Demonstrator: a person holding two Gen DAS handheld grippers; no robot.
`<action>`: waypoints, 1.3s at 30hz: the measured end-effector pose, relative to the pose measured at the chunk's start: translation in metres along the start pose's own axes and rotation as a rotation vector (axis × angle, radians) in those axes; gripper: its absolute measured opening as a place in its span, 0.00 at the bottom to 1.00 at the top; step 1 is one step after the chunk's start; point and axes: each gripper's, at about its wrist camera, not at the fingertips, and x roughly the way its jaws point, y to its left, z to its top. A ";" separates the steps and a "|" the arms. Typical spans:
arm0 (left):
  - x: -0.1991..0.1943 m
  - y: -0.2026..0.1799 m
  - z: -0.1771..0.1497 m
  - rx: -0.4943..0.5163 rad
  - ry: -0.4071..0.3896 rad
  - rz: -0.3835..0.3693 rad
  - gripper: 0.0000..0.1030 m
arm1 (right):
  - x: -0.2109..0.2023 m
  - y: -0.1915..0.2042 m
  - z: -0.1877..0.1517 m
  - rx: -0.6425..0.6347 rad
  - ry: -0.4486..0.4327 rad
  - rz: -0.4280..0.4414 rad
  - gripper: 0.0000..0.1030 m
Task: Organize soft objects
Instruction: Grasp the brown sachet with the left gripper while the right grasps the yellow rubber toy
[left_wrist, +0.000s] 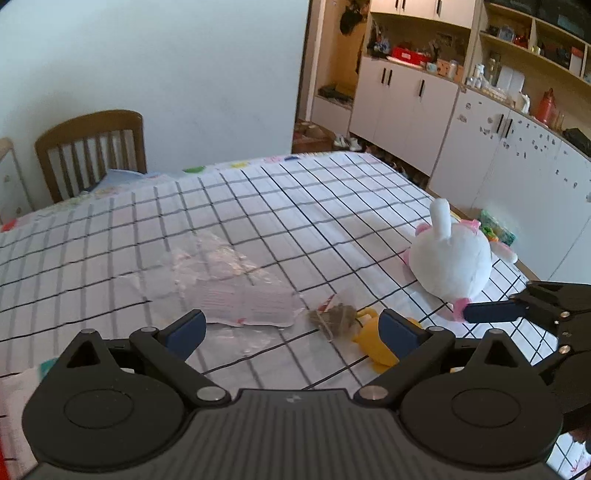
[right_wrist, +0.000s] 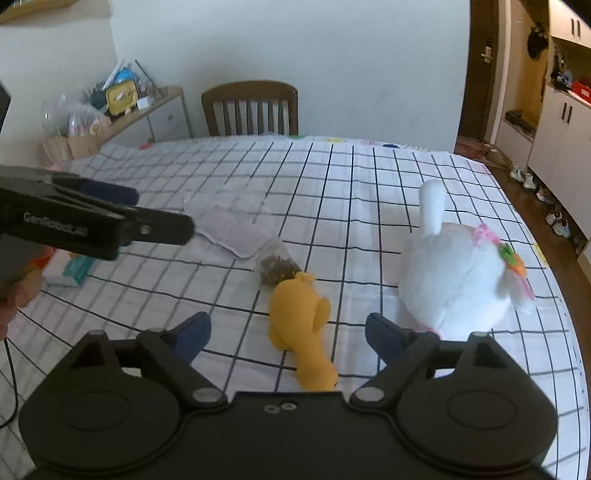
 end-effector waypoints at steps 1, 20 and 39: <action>0.006 -0.002 0.000 0.003 0.004 -0.004 0.98 | 0.004 -0.002 0.000 -0.002 0.007 0.002 0.83; 0.077 -0.023 0.001 0.057 0.071 -0.059 0.72 | 0.041 -0.014 -0.005 0.000 0.053 0.023 0.59; 0.089 -0.021 0.007 0.031 0.121 -0.116 0.40 | 0.034 -0.018 -0.008 -0.006 0.021 -0.002 0.26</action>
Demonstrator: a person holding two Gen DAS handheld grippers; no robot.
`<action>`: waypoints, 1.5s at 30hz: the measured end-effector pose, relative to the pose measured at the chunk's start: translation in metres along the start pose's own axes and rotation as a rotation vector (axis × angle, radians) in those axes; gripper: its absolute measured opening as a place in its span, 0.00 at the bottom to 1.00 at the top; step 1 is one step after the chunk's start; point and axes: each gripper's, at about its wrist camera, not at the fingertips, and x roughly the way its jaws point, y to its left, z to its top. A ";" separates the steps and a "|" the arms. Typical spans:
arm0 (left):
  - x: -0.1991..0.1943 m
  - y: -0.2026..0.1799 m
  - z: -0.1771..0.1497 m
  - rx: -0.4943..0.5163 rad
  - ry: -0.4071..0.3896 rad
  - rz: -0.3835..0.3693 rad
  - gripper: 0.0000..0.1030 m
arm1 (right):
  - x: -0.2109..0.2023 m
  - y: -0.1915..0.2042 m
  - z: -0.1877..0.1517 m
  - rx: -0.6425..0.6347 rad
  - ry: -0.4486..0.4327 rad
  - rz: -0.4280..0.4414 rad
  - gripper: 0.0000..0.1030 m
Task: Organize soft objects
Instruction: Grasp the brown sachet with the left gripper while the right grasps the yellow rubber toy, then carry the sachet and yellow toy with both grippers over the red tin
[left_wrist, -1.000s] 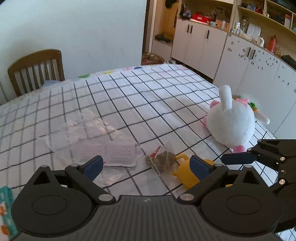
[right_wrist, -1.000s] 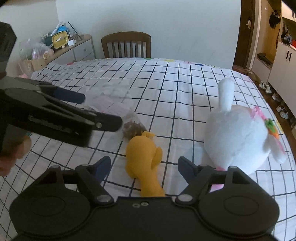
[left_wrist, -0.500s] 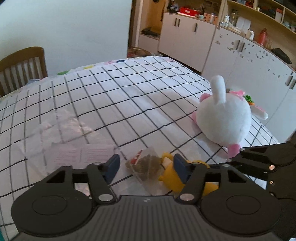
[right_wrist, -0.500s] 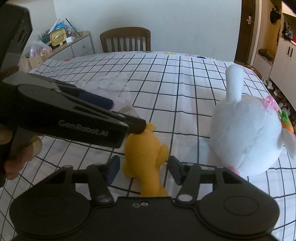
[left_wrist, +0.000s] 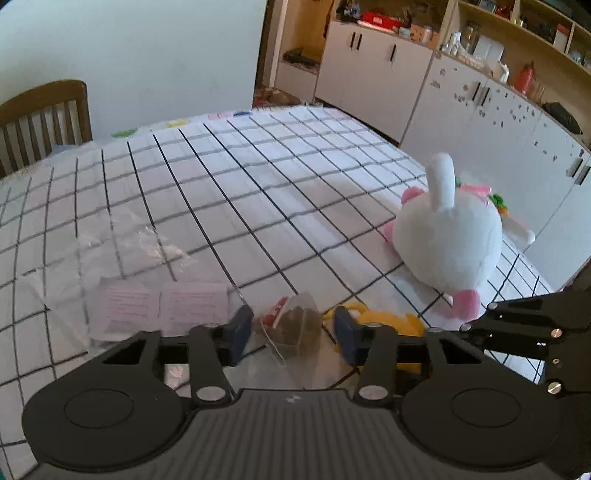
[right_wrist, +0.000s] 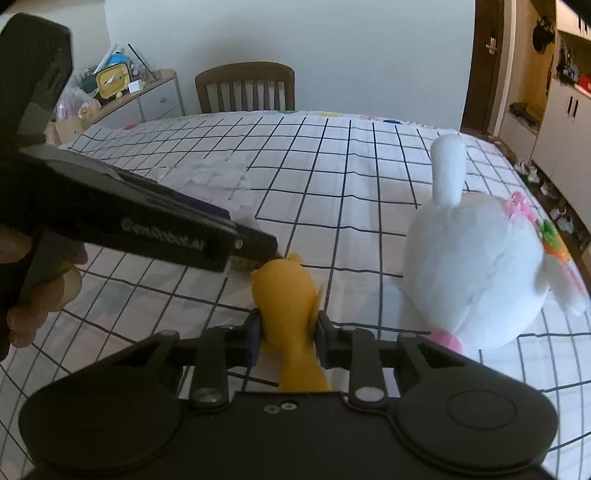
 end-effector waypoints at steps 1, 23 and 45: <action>0.003 -0.001 0.000 0.004 0.012 0.001 0.37 | 0.000 0.001 0.000 0.000 0.000 0.000 0.26; -0.058 0.015 -0.002 -0.003 -0.048 0.087 0.06 | -0.032 0.020 0.010 0.013 -0.032 0.009 0.22; -0.225 0.070 -0.043 -0.096 -0.195 0.221 0.06 | -0.088 0.118 0.069 -0.061 -0.138 0.151 0.22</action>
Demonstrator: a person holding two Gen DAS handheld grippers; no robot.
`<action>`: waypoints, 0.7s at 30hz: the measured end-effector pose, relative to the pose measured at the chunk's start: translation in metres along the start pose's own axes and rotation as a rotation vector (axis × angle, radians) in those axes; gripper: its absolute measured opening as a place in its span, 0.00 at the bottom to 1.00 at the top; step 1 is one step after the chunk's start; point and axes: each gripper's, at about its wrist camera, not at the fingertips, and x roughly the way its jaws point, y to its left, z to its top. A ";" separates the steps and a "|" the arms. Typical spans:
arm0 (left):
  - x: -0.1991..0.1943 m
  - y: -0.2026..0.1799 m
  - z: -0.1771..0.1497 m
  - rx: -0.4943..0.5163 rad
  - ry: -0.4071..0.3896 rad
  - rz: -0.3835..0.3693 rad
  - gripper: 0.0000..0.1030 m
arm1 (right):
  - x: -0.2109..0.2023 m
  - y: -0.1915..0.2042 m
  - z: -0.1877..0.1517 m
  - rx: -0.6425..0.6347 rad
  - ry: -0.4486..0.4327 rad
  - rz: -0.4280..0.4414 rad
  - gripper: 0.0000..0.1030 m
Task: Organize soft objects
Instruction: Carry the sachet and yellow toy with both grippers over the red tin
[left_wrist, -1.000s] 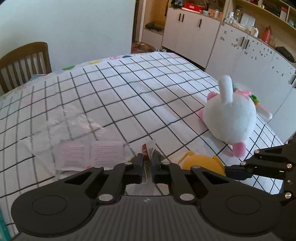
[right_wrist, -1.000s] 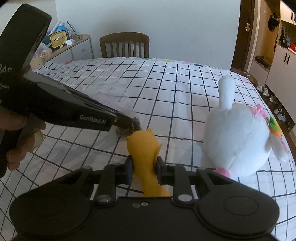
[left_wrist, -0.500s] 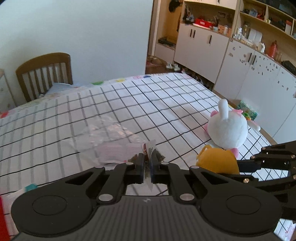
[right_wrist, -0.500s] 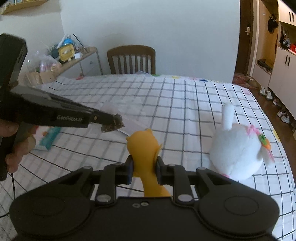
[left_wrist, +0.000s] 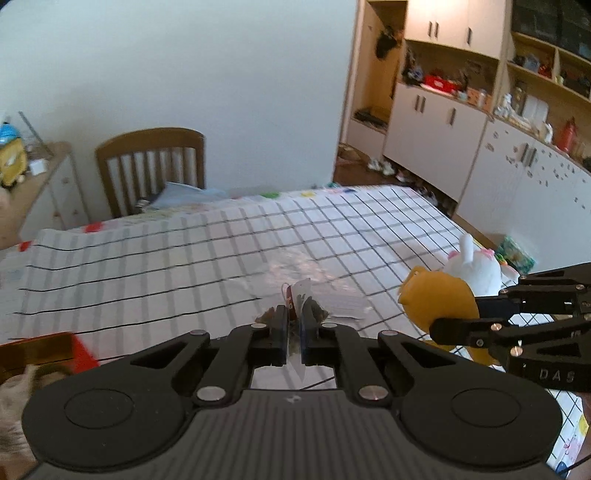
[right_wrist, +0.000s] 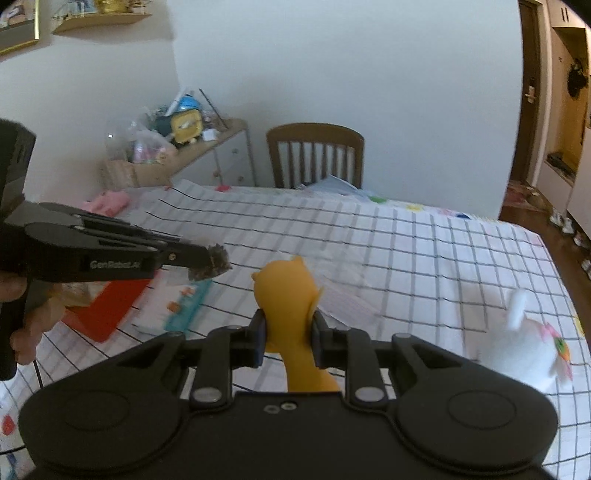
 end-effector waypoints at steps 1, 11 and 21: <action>-0.007 0.006 -0.001 -0.005 -0.007 0.010 0.06 | 0.001 0.006 0.004 -0.009 -0.003 0.009 0.22; -0.072 0.071 -0.022 -0.083 -0.057 0.119 0.06 | 0.016 0.080 0.037 -0.120 -0.021 0.125 0.22; -0.122 0.136 -0.047 -0.171 -0.064 0.256 0.06 | 0.050 0.155 0.074 -0.200 -0.014 0.257 0.22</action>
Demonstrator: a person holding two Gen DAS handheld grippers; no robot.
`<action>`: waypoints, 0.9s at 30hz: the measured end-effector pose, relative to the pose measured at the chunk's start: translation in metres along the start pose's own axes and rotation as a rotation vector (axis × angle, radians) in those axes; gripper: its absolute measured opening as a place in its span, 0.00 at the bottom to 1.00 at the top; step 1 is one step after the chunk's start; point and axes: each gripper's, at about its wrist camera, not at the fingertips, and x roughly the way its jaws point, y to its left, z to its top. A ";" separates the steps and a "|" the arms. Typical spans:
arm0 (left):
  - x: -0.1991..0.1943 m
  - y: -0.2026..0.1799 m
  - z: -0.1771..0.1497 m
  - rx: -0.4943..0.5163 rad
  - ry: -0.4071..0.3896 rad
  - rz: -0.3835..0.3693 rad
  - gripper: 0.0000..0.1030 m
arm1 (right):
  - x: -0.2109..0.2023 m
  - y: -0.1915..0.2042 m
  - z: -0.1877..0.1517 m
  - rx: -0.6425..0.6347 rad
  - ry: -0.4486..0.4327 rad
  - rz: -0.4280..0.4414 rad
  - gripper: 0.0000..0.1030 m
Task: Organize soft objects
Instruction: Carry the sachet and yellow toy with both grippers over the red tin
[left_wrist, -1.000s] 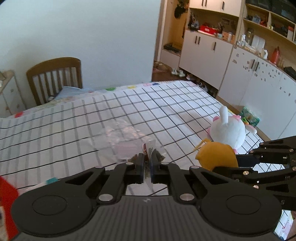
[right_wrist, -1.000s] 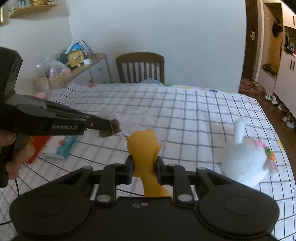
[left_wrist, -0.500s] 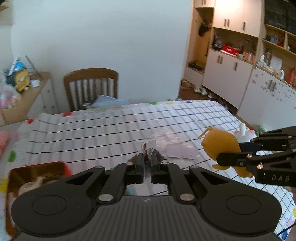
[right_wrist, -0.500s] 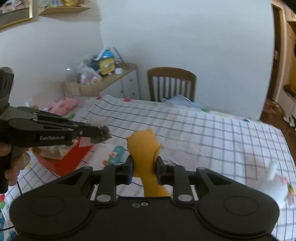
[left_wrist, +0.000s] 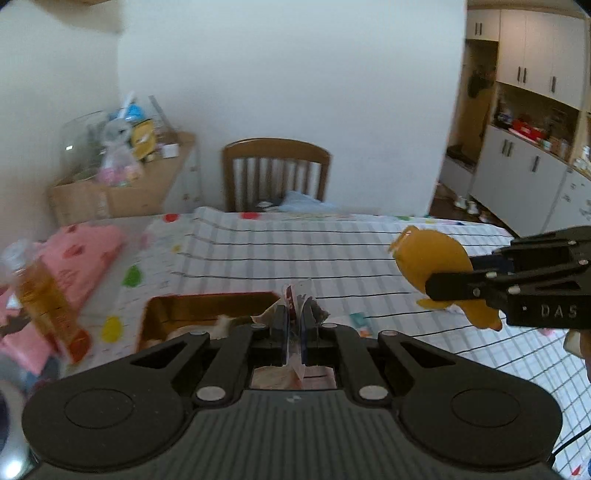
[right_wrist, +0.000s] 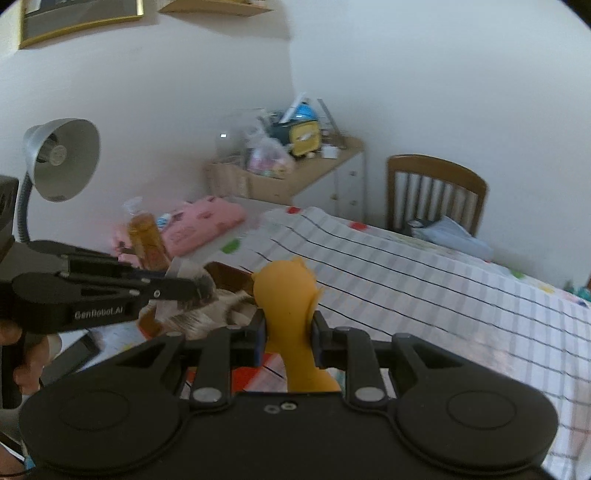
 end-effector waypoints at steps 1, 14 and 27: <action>-0.002 0.006 -0.001 -0.005 0.000 0.013 0.06 | 0.005 0.005 0.003 -0.008 0.002 0.010 0.22; 0.008 0.062 -0.021 -0.048 0.064 0.150 0.06 | 0.090 0.037 0.031 0.019 0.068 0.089 0.23; 0.054 0.073 -0.040 -0.100 0.168 0.120 0.06 | 0.177 0.035 0.029 0.055 0.194 0.074 0.23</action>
